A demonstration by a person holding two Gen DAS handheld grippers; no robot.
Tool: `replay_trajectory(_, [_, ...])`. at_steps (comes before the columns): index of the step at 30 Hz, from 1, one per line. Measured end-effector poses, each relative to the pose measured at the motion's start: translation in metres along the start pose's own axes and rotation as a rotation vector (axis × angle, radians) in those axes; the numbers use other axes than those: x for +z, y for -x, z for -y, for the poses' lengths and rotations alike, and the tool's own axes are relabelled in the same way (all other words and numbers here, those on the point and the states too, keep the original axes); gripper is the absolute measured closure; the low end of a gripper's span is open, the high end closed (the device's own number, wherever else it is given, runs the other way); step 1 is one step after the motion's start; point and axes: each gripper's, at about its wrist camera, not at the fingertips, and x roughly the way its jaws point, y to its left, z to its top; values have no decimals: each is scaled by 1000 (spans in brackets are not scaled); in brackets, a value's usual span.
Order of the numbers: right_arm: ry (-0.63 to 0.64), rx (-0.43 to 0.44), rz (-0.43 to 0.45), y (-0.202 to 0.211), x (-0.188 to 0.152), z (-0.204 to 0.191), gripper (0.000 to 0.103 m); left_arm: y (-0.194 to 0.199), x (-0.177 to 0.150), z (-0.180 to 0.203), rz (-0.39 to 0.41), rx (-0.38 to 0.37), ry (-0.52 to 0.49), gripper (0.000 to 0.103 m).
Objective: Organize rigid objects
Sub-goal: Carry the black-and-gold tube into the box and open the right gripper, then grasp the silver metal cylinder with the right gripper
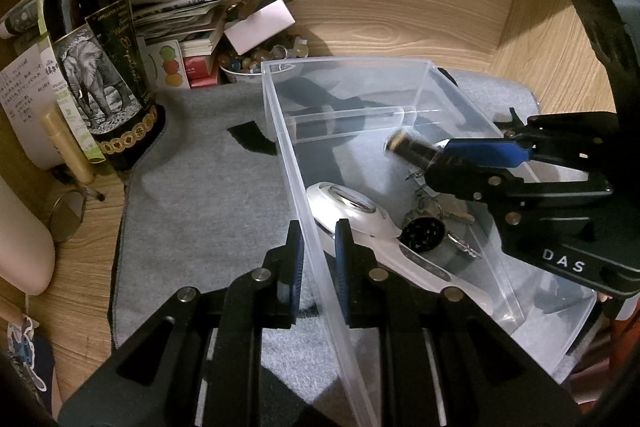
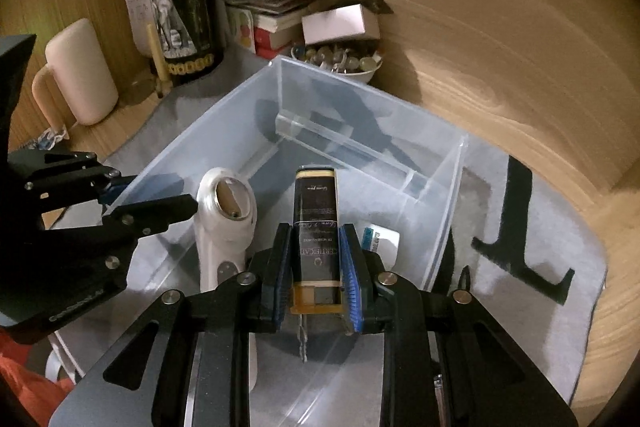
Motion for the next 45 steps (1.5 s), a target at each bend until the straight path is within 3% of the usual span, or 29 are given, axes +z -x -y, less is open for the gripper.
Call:
replay_trajectory(2, [-8,-2,3,0,-1,1,81,0,0,0,0,0,0,87])
replay_trajectory(6, [-37,5,19,5,-2,5,67,0,0,0,0,0,0,87])
replay_trajectory(10, [-43,-4,46,16,-3,8,67,0,0,0,0,0,0,87])
replay_trajectory(15, [-48,-39,93,36,-6,14,57,0,0,0,-1,2,-4,87])
replay_trajectory(25, [-140,-147,136,74,-31,52,56,0,0,1,-1,6,-7,87])
replay_trajectory(34, [-255,-217,35,69,-78,83,56,0,0,1,-3,9,-13,87])
replay_trajectory(41, [-333,-204,-76,48,-115,98,56,0,0,2,-5,13,-21,88])
replay_trajectory(45, [-385,-172,-75,40,-126,107,57,-1,0,3,-8,18,-26,88])
